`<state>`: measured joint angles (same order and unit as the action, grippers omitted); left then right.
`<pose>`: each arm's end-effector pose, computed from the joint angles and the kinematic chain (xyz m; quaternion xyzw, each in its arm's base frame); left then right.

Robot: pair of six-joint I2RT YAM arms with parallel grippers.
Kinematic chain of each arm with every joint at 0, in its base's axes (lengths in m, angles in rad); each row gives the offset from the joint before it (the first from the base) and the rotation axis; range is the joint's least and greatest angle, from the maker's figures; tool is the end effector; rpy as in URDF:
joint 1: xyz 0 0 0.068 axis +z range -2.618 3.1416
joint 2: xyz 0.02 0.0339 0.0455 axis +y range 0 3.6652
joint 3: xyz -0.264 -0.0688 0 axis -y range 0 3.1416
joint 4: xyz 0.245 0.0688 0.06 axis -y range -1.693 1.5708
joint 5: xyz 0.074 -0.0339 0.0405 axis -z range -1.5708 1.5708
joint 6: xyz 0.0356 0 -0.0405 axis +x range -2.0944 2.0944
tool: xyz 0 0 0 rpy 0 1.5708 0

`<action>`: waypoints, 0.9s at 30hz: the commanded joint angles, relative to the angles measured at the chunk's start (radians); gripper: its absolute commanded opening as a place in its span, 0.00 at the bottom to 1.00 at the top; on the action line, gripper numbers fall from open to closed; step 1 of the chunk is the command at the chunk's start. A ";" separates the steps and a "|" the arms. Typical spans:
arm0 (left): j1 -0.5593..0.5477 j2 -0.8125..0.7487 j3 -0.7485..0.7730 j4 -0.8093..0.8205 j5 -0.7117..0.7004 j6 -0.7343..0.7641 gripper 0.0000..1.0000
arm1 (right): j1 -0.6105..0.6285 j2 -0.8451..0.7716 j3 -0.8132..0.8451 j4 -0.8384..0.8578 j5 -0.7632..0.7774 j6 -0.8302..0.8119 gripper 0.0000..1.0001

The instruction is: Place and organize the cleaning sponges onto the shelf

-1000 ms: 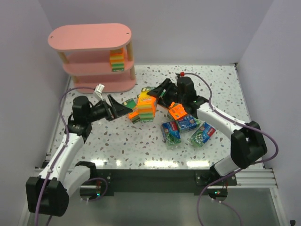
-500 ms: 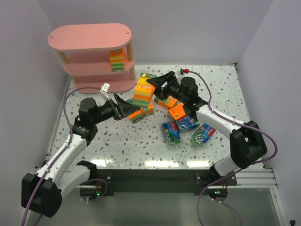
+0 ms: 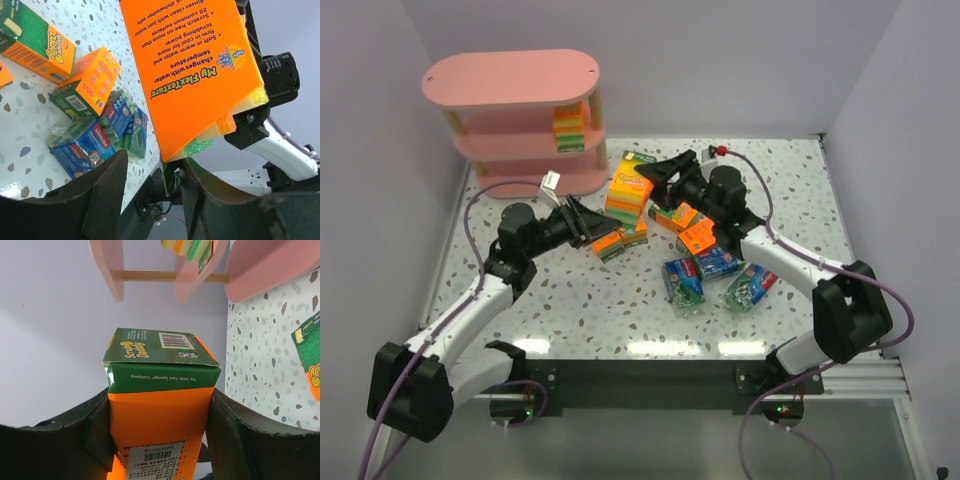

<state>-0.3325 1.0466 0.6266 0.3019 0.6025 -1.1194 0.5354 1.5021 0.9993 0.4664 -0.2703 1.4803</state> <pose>0.2190 -0.0970 0.2848 -0.0917 0.7349 -0.5869 0.3271 0.2994 0.1886 0.3074 0.2413 0.6777 0.6334 0.2850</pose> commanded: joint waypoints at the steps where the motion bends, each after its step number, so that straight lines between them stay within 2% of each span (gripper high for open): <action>1: -0.013 0.018 0.044 0.098 -0.044 -0.025 0.49 | 0.003 -0.057 -0.011 0.063 0.000 -0.003 0.48; 5: -0.023 0.038 0.053 0.131 -0.052 -0.043 0.40 | 0.005 -0.060 -0.025 0.067 0.005 -0.008 0.48; 6: -0.026 0.043 0.056 0.131 -0.052 -0.045 0.33 | 0.005 -0.062 -0.027 0.064 0.003 -0.012 0.48; 8: -0.031 0.052 0.062 0.132 -0.053 -0.045 0.27 | 0.006 -0.062 -0.028 0.064 0.002 -0.015 0.48; 9: -0.031 0.053 0.062 0.132 -0.053 -0.046 0.20 | 0.006 -0.062 -0.028 0.061 0.003 -0.018 0.48; 11: -0.031 0.049 0.062 0.128 -0.053 -0.048 0.12 | 0.005 -0.063 -0.027 0.055 0.000 -0.021 0.55; 12: -0.031 0.047 0.064 0.117 -0.055 -0.043 0.04 | 0.006 -0.066 -0.027 0.052 0.002 -0.023 0.58; 13: -0.031 0.040 0.065 0.109 -0.056 -0.040 0.00 | 0.005 -0.069 -0.025 0.043 0.003 -0.029 0.65; 15: -0.030 0.026 0.067 0.074 -0.058 -0.023 0.00 | 0.003 -0.072 -0.019 0.022 0.006 -0.035 0.75; 16: -0.028 0.009 0.070 0.056 -0.063 -0.016 0.00 | 0.005 -0.082 -0.016 0.014 0.006 -0.040 0.86; 18: -0.022 -0.013 0.073 -0.006 -0.081 0.009 0.00 | 0.002 -0.091 -0.011 -0.018 0.011 -0.046 0.98; 22: 0.024 -0.080 0.067 -0.081 -0.086 0.020 0.00 | -0.015 -0.120 -0.008 -0.074 0.019 -0.066 0.99; 25: 0.108 -0.125 0.073 -0.139 -0.058 0.027 0.00 | -0.047 -0.157 -0.019 -0.115 0.025 -0.075 0.99; 27: 0.211 -0.146 0.088 -0.228 -0.037 0.061 0.00 | -0.084 -0.193 -0.027 -0.168 0.016 -0.093 0.99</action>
<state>-0.2173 0.9409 0.6556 0.1642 0.5522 -1.1137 0.4988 1.3827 0.9707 0.3687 -0.2531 1.4261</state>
